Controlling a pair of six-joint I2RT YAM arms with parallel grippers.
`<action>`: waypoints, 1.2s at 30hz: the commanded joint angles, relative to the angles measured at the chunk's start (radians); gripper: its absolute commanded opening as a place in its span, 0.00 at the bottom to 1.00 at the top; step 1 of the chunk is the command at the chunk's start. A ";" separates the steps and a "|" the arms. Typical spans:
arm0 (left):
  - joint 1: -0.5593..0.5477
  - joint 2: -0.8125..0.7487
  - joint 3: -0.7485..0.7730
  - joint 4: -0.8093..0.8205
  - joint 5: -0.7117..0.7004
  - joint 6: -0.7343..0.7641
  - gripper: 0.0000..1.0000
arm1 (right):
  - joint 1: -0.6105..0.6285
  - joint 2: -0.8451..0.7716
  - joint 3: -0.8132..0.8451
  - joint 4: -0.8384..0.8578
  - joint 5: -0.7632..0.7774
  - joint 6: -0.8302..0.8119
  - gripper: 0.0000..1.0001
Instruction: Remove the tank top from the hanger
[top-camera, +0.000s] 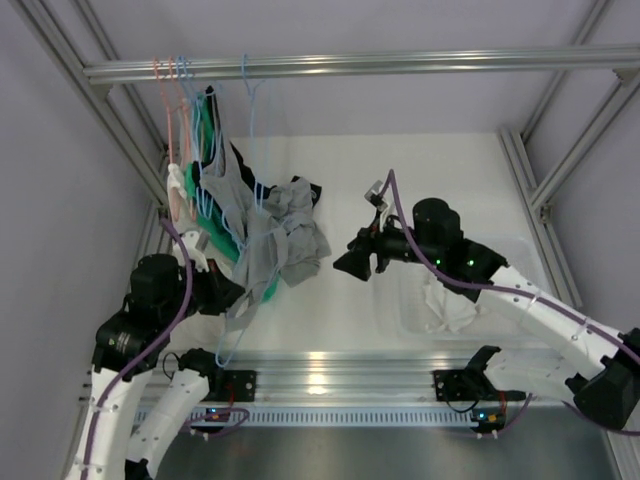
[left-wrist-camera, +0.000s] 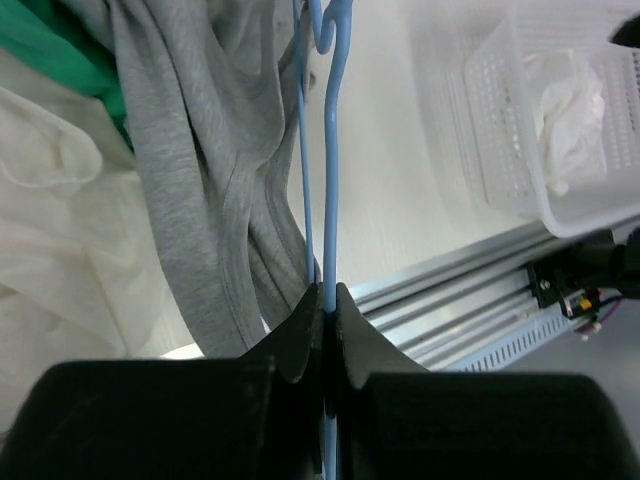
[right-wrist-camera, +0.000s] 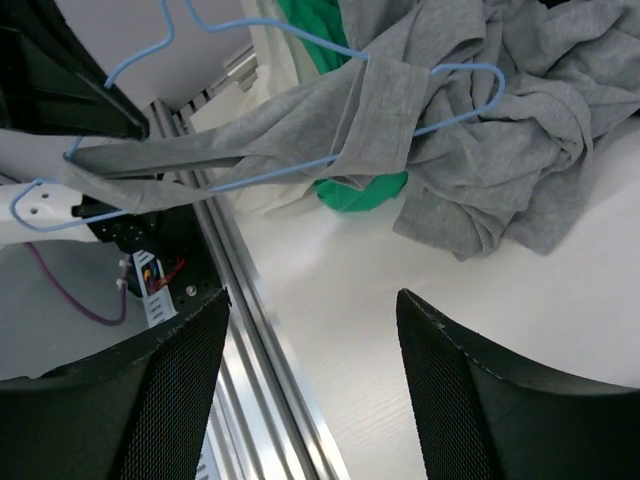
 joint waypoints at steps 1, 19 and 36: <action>0.002 -0.024 -0.019 -0.010 0.190 -0.001 0.00 | 0.047 0.036 -0.027 0.171 0.099 0.013 0.66; 0.003 -0.054 0.047 0.028 0.514 0.053 0.00 | 0.169 0.163 -0.068 0.329 0.318 0.038 0.56; 0.003 -0.016 0.070 0.047 0.430 0.049 0.00 | 0.217 0.075 -0.054 0.232 0.498 -0.002 0.00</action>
